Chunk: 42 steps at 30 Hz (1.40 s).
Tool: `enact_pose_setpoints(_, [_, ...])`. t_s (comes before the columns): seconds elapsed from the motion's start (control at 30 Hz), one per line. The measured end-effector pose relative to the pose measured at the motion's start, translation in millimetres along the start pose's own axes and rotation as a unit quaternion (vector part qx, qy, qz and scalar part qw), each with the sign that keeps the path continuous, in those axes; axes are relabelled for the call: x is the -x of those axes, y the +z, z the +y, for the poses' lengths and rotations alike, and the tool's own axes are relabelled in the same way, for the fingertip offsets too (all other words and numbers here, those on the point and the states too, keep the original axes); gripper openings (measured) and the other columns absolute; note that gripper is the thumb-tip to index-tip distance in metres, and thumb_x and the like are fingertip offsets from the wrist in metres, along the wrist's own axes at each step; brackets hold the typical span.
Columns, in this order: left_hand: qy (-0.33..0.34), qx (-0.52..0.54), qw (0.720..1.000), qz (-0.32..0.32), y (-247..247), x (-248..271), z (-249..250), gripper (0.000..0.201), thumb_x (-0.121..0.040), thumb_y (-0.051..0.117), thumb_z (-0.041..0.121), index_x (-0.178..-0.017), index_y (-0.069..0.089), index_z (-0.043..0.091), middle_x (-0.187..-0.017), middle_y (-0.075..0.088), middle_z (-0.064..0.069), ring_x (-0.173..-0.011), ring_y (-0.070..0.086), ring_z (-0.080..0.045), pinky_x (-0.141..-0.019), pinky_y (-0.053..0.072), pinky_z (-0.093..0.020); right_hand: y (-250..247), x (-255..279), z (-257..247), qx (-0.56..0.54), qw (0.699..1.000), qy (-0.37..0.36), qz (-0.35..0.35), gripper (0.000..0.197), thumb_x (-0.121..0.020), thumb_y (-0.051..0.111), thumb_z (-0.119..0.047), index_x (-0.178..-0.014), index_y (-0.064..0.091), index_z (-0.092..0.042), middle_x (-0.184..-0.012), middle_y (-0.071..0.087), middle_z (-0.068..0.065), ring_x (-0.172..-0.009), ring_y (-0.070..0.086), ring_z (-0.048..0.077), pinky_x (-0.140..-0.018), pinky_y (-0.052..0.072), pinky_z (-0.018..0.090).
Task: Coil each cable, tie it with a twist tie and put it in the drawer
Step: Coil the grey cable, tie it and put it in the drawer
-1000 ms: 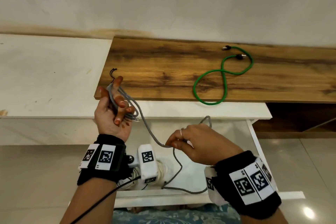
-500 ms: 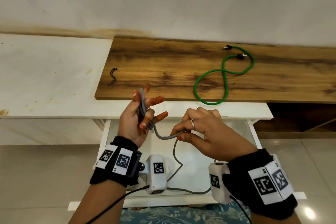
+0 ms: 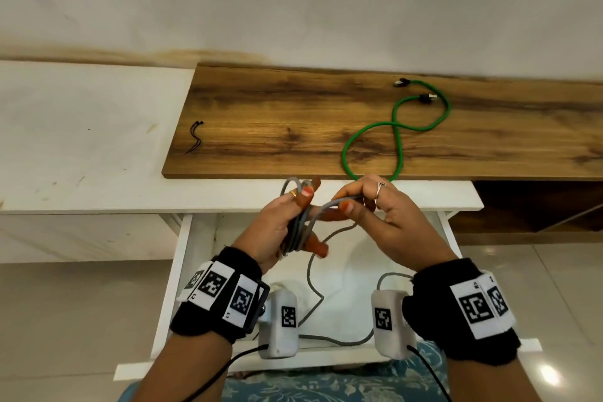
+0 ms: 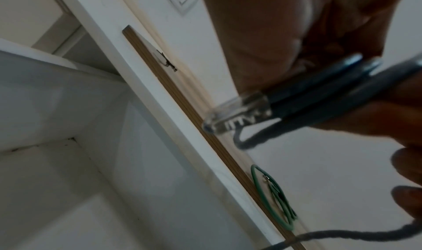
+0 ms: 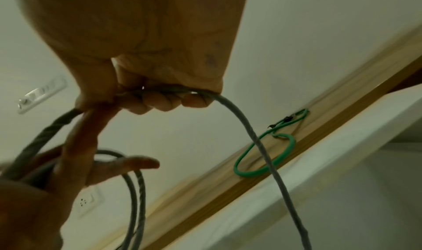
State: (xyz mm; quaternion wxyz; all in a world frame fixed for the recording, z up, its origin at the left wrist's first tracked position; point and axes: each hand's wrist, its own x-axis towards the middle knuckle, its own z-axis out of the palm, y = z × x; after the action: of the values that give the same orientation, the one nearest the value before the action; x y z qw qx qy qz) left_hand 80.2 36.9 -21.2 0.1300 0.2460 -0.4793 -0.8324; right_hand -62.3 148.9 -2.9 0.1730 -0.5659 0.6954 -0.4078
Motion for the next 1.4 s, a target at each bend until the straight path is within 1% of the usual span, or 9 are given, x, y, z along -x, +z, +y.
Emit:
enact_pose_setpoints(0.13, [-0.034,-0.017,0.999,-0.035,-1.5,-0.5,-0.5,0.047,-0.088,0.038,0.044,-0.104,0.068,0.010,-0.064,0.069,-0.016,-0.024,0.029,-0.006,-0.033,0.030,-0.016,17.1,-3.0,7.8,-0.003,0.997,0.031,0.067,0.010,-0.085,0.048,-0.051,-0.087,0.057,-0.047,-0.085,0.056,-0.011,-0.083,0.053,0.012,-0.077,0.046,0.045])
enact_pose_setpoints(0.3, [-0.076,0.090,0.991,-0.066,-4.9,-2.1,2.3,0.058,-0.087,0.036,0.048,-0.074,0.069,0.002,-0.033,0.042,-0.001,-0.019,0.024,-0.001,-0.032,0.011,-0.013,32.0,-5.8,17.0,-0.026,0.991,0.070,0.109,0.023,-0.084,0.043,-0.059,-0.079,0.051,-0.039,-0.075,0.057,-0.001,-0.070,0.052,0.013,-0.067,0.045,0.037])
enact_pose_setpoints(0.6, [-0.069,0.310,0.928,-0.194,-14.7,6.0,17.6,0.054,-0.096,0.043,0.038,-0.126,0.047,-0.005,-0.039,0.052,0.003,-0.024,0.029,-0.004,-0.029,0.020,-0.015,43.0,-6.7,27.6,-0.140,0.985,0.089,0.036,0.051,-0.091,0.029,-0.062,-0.099,0.052,-0.017,-0.064,0.050,0.002,-0.055,0.047,0.008,-0.056,0.041,0.028])
enact_pose_setpoints(0.7, [-0.039,0.378,0.894,-0.236,-19.2,5.7,18.0,0.059,-0.100,0.040,0.036,-0.139,0.033,-0.008,-0.050,0.059,-0.003,-0.032,0.032,-0.004,-0.035,0.027,-0.019,40.2,-5.2,30.1,-0.163,0.981,0.104,0.020,0.037,-0.091,0.032,-0.049,-0.090,0.051,-0.017,-0.063,0.054,0.007,-0.056,0.050,0.004,-0.062,0.043,0.018])
enact_pose_setpoints(0.87, [0.034,0.464,0.849,-0.251,-23.5,0.0,13.7,0.062,-0.103,0.026,0.039,-0.147,0.006,-0.001,-0.071,0.068,-0.014,-0.041,0.040,-0.009,-0.043,0.028,-0.024,40.7,-0.5,44.3,-0.177,0.969,0.156,-0.080,0.043,-0.089,0.035,-0.054,-0.088,0.057,-0.017,-0.078,0.067,0.015,-0.069,0.063,0.013,-0.079,0.051,0.035])
enact_pose_setpoints(1.03, [0.160,0.536,0.816,-0.144,-46.2,-0.6,18.1,0.057,-0.104,0.025,0.033,-0.145,0.018,-0.006,-0.085,0.073,-0.008,-0.034,0.045,-0.014,-0.040,0.032,-0.021,53.1,9.2,51.8,-0.142,0.935,0.239,-0.219,0.011,-0.101,0.040,-0.021,-0.107,0.048,-0.018,-0.067,0.061,-0.001,-0.063,0.059,0.012,-0.076,0.053,0.035])
enact_pose_setpoints(1.13, [0.224,0.493,0.841,0.020,-51.4,0.7,17.9,0.055,-0.103,0.028,0.034,-0.144,0.028,-0.002,-0.077,0.073,0.005,-0.030,0.039,-0.007,-0.039,0.031,-0.012,62.2,3.3,40.0,-0.120,0.957,0.220,-0.144,0.023,-0.100,0.037,-0.012,-0.118,0.031,-0.025,-0.074,0.054,0.001,-0.056,0.051,0.007,-0.067,0.057,0.036])
enact_pose_setpoints(1.23, [0.260,0.458,0.844,0.098,-53.7,-0.2,20.6,0.051,-0.100,0.033,0.036,-0.134,0.046,0.001,-0.080,0.073,0.009,-0.032,0.033,-0.005,-0.060,0.051,-0.019,62.4,-1.7,32.8,-0.091,0.977,0.189,-0.036,0.023,-0.099,0.036,-0.009,-0.116,0.035,-0.024,-0.085,0.058,0.002,-0.053,0.051,-0.001,-0.059,0.057,0.031])
enact_pose_setpoints(1.4, [0.260,0.380,0.878,0.133,-50.4,1.3,25.0,0.041,-0.096,0.036,0.037,-0.116,0.056,0.007,-0.071,0.067,0.012,-0.032,0.030,-0.005,-0.079,0.055,-0.037,55.6,0.7,19.5,0.155,0.979,0.109,-0.069,0.026,-0.097,0.044,-0.020,-0.117,0.058,-0.029,-0.097,0.067,-0.006,-0.092,0.062,0.013,-0.080,0.050,0.034])
